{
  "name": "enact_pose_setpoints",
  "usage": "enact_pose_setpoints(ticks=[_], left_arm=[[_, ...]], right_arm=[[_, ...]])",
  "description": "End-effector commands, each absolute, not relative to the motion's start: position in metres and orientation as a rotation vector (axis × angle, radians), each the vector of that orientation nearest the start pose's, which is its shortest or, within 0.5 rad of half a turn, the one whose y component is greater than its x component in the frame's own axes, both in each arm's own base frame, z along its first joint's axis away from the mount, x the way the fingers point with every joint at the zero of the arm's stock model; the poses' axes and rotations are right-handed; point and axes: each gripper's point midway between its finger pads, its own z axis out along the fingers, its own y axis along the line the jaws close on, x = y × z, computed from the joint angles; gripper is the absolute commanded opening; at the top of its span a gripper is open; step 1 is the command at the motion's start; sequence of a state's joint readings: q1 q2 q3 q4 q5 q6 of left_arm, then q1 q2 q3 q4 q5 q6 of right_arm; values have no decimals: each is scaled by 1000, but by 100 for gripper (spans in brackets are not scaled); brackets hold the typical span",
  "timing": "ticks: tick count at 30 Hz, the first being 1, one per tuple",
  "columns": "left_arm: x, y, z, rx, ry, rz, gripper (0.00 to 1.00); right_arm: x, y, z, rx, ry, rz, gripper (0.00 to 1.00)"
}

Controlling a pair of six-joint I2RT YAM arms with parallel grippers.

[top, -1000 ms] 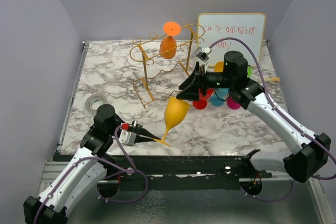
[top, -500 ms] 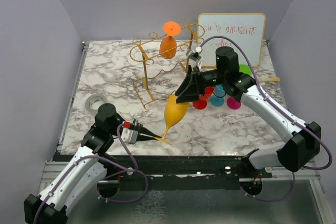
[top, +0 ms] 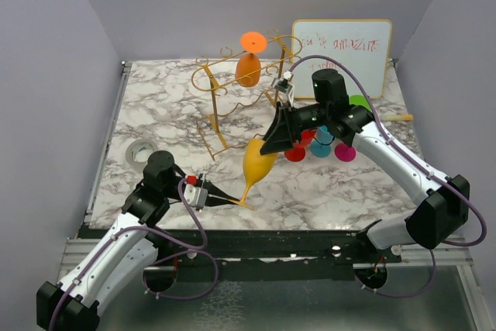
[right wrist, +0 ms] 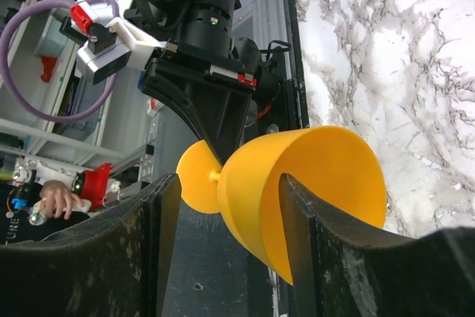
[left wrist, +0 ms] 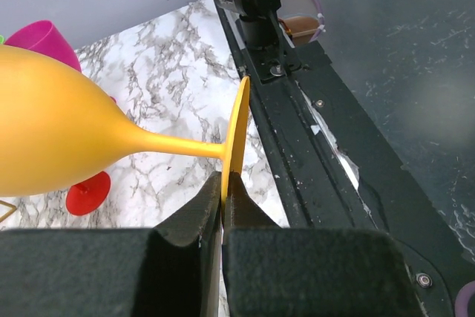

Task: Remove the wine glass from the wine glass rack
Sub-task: Place the wine glass at the center of the board.

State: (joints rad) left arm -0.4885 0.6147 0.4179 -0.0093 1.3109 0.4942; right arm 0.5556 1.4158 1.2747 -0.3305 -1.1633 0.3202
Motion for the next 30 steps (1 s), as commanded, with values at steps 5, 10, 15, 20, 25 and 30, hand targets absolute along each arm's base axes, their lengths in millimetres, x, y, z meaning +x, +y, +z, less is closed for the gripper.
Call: enact_pose_setpoints(ticks=[5, 10, 15, 20, 25, 30], left_arm=[[91, -231, 208, 1502, 900, -1098, 0], [93, -231, 208, 1496, 909, -1088, 0], [90, -233, 211, 1511, 863, -1133, 0], [91, -233, 212, 1508, 866, -1134, 0], [90, -232, 213, 1502, 863, -1118, 0], [92, -232, 213, 1496, 875, -1116, 0]], right_arm=[[182, 313, 310, -1087, 1848, 1795, 54], [179, 312, 312, -1100, 1827, 1805, 47], [177, 311, 309, -1108, 1821, 1812, 38], [172, 310, 308, -1123, 1830, 1848, 34], [165, 306, 306, -1145, 1813, 1866, 22], [163, 305, 304, -1143, 1809, 1874, 9]])
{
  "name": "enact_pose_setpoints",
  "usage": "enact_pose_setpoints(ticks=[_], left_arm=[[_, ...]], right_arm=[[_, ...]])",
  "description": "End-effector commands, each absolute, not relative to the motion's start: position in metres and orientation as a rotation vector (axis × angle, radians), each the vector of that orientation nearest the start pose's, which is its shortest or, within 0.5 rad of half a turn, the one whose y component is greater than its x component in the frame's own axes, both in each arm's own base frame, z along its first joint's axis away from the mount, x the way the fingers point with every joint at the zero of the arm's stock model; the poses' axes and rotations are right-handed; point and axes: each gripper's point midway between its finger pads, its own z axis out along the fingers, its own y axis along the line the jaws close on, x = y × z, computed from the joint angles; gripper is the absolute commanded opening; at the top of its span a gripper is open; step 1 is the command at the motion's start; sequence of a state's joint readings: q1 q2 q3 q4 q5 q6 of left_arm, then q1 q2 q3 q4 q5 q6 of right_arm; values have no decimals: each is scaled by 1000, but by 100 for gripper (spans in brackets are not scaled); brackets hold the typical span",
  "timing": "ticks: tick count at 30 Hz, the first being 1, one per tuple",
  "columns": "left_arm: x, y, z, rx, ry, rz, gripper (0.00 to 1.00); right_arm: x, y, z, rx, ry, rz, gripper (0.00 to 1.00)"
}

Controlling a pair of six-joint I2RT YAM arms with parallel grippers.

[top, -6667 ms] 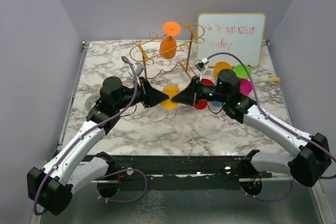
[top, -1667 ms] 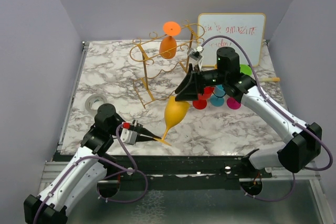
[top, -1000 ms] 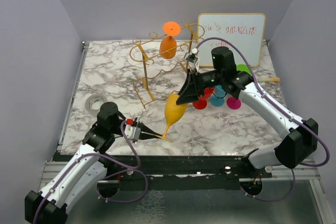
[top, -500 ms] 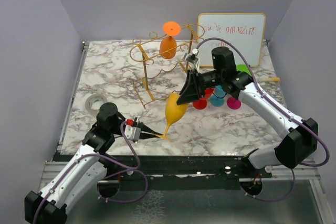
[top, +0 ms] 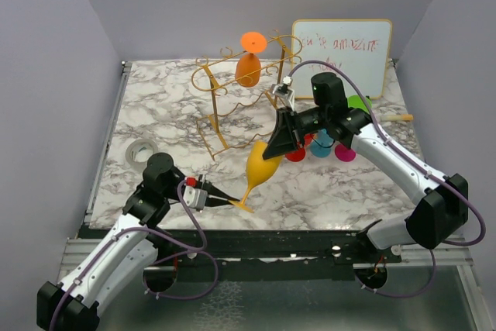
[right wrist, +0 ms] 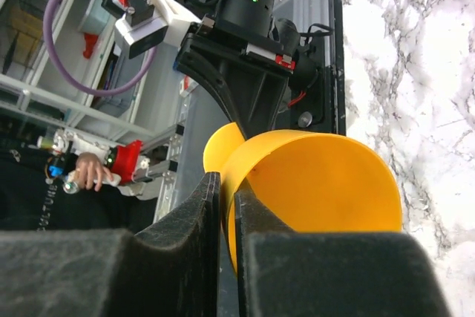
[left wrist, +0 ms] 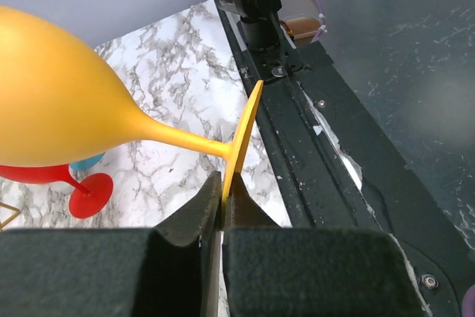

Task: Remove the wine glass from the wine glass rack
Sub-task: Place the wine glass at the center of the board.

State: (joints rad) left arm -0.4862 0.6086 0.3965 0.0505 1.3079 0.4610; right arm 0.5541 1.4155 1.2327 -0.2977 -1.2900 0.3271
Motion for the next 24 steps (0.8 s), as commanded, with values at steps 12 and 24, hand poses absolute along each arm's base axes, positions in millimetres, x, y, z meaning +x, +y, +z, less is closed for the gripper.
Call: enact_pose_setpoints(ticks=[12, 24], left_arm=[[96, -230, 213, 1462, 906, -1066, 55], [124, -222, 224, 1317, 983, -861, 80]], right_arm=[[179, 307, 289, -1036, 1900, 1704, 1], [194, 258, 228, -728, 2198, 1175, 1]])
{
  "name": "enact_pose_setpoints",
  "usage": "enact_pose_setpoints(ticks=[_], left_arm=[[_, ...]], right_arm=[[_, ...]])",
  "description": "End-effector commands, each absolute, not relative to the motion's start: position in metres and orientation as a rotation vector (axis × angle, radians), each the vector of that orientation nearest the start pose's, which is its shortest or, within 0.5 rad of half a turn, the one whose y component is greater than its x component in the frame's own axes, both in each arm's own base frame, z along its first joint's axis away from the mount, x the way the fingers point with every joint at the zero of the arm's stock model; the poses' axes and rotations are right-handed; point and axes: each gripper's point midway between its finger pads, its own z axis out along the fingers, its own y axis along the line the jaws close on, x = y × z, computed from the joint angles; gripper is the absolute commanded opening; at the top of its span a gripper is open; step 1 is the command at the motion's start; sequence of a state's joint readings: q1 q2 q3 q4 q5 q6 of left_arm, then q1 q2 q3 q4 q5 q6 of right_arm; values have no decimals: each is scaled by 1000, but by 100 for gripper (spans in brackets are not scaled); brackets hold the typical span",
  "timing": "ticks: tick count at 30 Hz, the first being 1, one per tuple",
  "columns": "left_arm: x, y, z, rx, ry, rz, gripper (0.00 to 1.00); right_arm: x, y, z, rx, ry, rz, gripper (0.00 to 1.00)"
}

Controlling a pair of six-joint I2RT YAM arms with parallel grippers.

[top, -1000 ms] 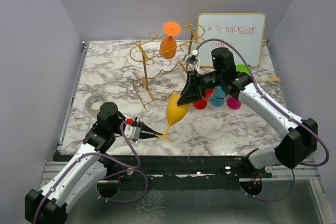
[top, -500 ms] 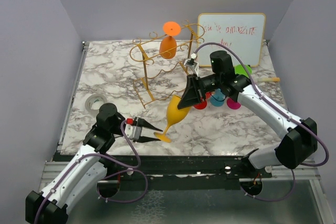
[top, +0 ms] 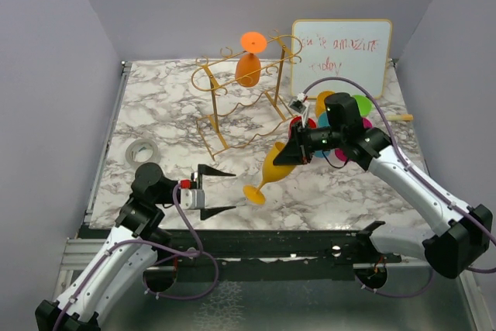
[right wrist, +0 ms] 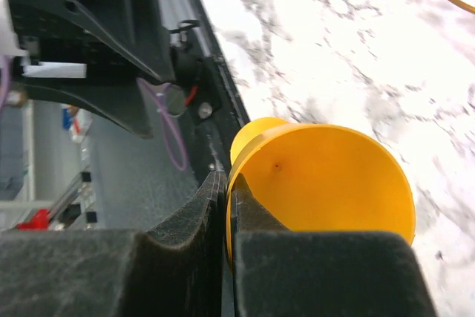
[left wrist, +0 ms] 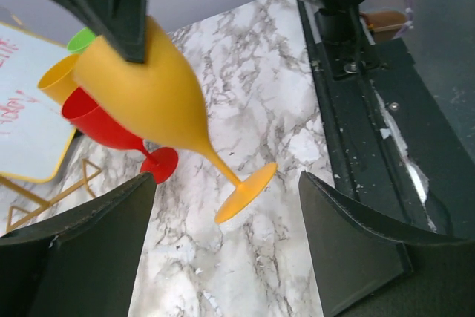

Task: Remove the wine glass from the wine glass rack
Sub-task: Place the wine glass at the center of the board.

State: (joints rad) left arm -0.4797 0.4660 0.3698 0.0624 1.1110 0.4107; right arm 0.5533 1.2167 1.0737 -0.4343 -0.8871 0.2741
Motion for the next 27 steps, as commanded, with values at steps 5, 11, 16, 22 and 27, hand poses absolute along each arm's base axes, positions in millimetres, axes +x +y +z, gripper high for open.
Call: enact_pose_setpoints(ticks=[5, 11, 16, 22, 27], left_arm=[[138, -219, 226, 1263, 1033, -809, 85], [154, -211, 228, 1191, 1078, -714, 99], [155, -209, 229, 1177, 1082, -707, 99], [159, -206, 227, 1161, 1107, -683, 99], [165, -205, 222, 1150, 1142, -667, 99]], right_arm=[[206, 221, 210, -541, 2272, 886, 1], [228, 162, 184, -335, 2342, 452, 1], [246, 126, 181, -162, 2339, 196, 1], [262, 111, 178, -18, 2289, 88, 1], [271, 117, 174, -11, 2297, 88, 1]])
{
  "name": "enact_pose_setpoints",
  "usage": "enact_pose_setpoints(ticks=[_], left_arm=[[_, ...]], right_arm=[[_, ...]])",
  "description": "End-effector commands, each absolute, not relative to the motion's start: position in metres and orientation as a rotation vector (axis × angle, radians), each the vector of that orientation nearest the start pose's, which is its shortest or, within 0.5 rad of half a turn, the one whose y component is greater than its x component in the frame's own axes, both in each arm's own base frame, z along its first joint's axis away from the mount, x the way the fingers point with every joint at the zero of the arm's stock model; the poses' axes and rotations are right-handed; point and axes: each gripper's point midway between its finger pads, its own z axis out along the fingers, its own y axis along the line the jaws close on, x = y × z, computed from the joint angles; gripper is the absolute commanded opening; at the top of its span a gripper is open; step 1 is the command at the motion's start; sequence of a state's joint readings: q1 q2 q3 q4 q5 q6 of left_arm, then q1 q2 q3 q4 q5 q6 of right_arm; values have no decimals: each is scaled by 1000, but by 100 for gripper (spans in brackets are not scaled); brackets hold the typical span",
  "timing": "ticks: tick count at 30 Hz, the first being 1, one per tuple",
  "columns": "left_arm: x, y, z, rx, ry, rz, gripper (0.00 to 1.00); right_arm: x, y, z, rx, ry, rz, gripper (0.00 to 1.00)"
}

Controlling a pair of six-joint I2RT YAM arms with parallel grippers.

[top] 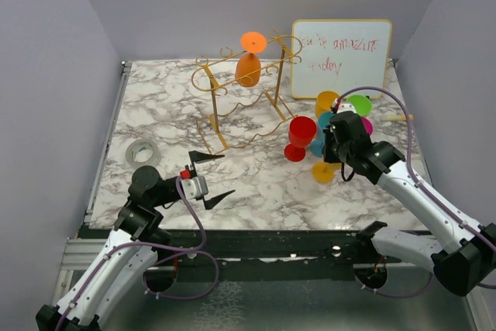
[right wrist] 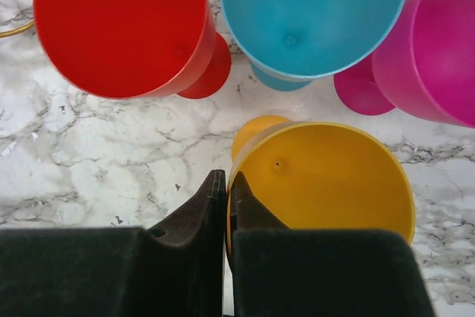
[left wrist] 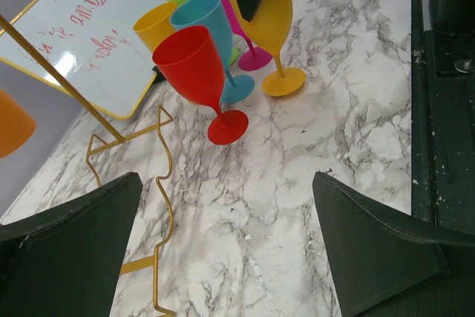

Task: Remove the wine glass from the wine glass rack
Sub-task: Place the wine glass at the center of the board.

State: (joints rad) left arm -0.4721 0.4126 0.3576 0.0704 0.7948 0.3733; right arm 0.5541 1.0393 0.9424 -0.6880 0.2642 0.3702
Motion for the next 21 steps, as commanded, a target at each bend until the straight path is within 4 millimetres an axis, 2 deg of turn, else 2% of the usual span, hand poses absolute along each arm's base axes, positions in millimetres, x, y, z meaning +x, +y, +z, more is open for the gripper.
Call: enact_pose_setpoints(ticks=[1, 9, 15, 21], left_arm=[[165, -204, 222, 1150, 1145, -666, 99], [168, -201, 225, 1127, 1145, -635, 99], [186, -186, 232, 1035, 1201, -520, 99], [190, -181, 236, 963, 1221, -510, 99]], right_arm=[[273, 117, 173, -17, 2301, 80, 1], [278, 120, 160, -42, 2316, 65, 3], [279, 121, 154, -37, 2328, 59, 11], [278, 121, 155, -47, 2346, 50, 20]])
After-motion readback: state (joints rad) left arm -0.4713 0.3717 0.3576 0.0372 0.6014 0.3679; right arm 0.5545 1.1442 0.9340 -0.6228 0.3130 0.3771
